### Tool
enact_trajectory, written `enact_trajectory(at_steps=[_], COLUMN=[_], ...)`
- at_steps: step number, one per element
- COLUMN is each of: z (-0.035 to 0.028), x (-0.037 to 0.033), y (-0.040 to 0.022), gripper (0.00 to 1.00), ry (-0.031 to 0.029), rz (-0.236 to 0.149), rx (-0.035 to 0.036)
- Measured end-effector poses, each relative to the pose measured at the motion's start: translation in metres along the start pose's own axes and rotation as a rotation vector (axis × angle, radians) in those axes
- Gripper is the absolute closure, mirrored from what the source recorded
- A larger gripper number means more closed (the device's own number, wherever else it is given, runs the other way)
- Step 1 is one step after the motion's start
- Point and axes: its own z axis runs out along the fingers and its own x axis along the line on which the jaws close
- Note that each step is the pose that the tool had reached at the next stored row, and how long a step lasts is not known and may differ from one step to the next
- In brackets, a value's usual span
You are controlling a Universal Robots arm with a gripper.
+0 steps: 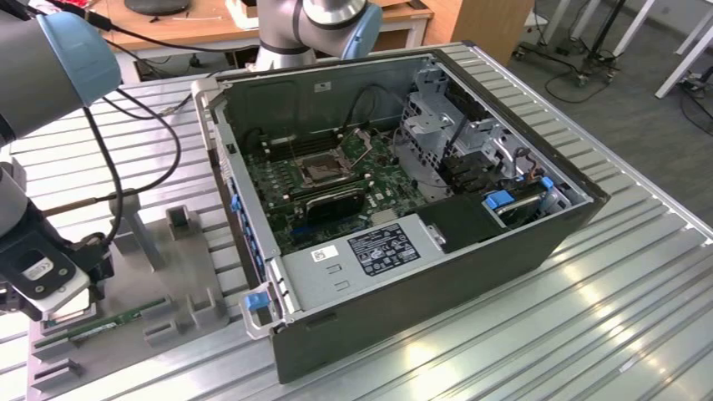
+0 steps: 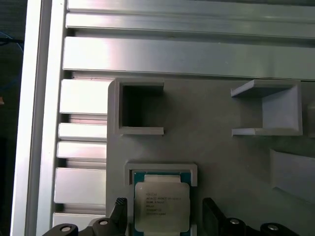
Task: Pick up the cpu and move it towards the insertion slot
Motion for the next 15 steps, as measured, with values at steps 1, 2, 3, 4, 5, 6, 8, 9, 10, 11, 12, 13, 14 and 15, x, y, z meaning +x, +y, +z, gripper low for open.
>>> enact_trajectory(at_steps=[1,2,3,4,5,6,8,9,10,11,12,13,14,15], z=[0.0001,0.0001,0.0001,0.0002,0.0003,0.0003,0.0005,0.0006,0.0006,0.0006,0.0006,0.0007,0.0006,0.0006], x=[0.0000,0.0000,0.0000,0.0000,0.0000,0.0000,0.0000,0.0000,0.0000,0.0000,0.0000,0.0000,0.0000,0.0000], y=[0.0001,0.0002,0.0002,0.0003,0.0006,0.0008,0.0011,0.0013,0.0014,0.0014,0.0014,0.0015,0.0015,0.0015], gripper=[0.29,0.29,0.29,0.29,0.29,0.29,0.29,0.29,0.29,0.29,0.29,0.29,0.29,0.29], ry=[0.0002,0.0004,0.0005,0.0004,0.0004,0.0003,0.0004,0.0004,0.0005,0.0005,0.0005,0.0004,0.0005,0.0005], rz=[-0.005,-0.009,-0.010,-0.010,-0.010,-0.010,-0.010,-0.010,-0.010,-0.010,-0.010,-0.010,-0.010,-0.010], rx=[0.0000,0.0000,0.0000,0.0000,0.0000,-0.0001,-0.0001,0.0000,0.0000,0.0000,0.0000,-0.0001,0.0000,0.0000])
